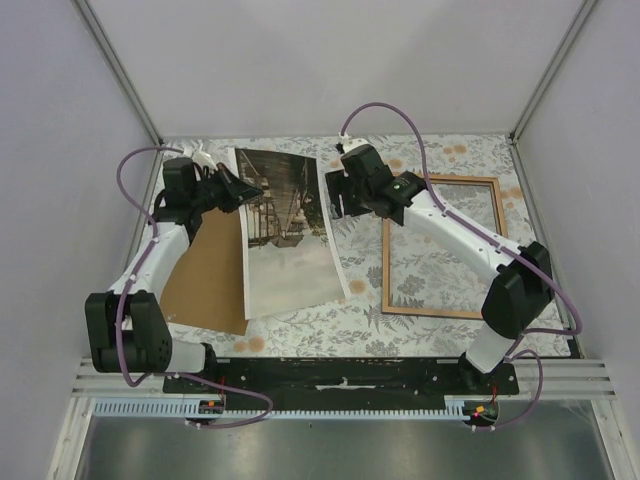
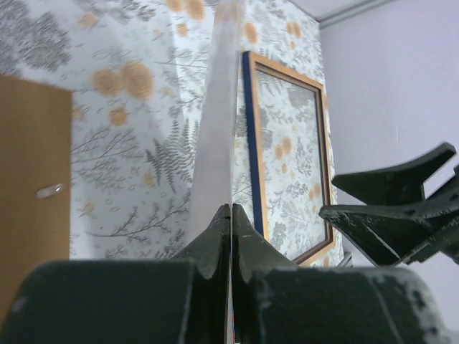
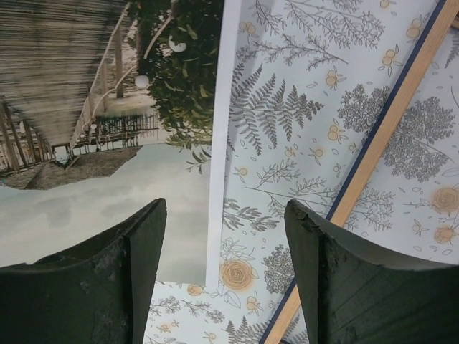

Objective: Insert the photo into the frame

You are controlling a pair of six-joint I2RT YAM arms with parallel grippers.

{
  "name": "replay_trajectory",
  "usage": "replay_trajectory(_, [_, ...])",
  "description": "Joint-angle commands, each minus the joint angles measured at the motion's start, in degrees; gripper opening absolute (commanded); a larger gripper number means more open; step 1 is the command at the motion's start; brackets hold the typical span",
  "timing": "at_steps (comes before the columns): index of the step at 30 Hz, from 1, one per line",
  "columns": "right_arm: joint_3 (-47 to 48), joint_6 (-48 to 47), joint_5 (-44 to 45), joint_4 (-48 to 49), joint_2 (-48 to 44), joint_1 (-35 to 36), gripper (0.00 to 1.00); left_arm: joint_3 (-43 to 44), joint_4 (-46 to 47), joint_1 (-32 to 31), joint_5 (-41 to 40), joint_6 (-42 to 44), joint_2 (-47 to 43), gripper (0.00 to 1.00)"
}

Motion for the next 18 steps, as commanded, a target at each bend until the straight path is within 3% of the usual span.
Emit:
replay_trajectory(1, [5.6, -1.9, 2.4, -1.2, -0.4, -0.3, 0.75, 5.2, 0.3, -2.8, 4.9, 5.4, -2.4, 0.02])
replay_trajectory(10, [5.7, 6.9, -2.1, -6.0, -8.0, -13.4, 0.76, 12.8, 6.1, -5.7, 6.7, 9.8, -2.5, 0.02])
replay_trajectory(18, [10.2, 9.7, -20.9, -5.7, -10.6, -24.5, 0.78, 17.2, 9.6, -11.0, 9.5, 22.8, -4.2, 0.02])
